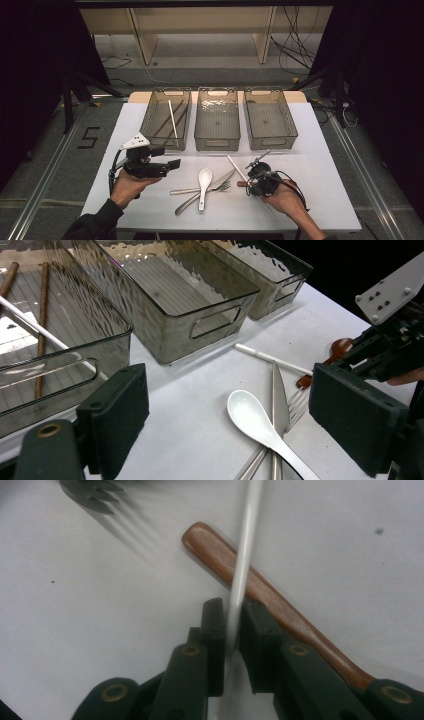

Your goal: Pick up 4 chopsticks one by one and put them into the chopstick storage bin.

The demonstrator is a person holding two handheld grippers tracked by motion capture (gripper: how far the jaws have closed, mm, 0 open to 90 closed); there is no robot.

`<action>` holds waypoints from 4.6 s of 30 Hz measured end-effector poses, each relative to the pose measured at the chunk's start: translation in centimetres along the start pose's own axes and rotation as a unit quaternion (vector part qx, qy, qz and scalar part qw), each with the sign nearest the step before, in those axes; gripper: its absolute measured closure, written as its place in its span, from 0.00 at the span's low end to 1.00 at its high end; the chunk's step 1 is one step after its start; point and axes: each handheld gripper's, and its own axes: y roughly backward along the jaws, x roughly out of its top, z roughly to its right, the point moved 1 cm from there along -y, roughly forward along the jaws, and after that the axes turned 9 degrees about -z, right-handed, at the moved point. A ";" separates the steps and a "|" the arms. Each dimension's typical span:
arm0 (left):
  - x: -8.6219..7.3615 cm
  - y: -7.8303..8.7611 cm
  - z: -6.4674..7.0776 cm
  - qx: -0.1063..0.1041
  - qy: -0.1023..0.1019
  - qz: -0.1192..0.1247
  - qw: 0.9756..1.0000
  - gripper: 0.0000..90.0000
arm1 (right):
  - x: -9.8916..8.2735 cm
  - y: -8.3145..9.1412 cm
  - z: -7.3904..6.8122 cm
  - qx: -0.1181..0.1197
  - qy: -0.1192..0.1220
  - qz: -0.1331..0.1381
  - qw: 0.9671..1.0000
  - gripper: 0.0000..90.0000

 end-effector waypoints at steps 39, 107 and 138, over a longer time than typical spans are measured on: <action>0.2 -0.2 0.7 -0.014 0.008 0.005 1.000 0.18 | 0.3 4.2 -0.3 -0.025 0.019 0.147 0.989 0.96; 2.5 -6.1 4.1 -0.176 0.163 0.026 0.970 0.76 | 3.2 5.9 -7.0 0.019 0.093 0.287 0.953 0.96; 4.3 -2.3 -0.2 -0.167 0.179 0.046 0.968 0.93 | 1.6 6.5 -4.0 0.060 0.088 0.271 0.957 0.49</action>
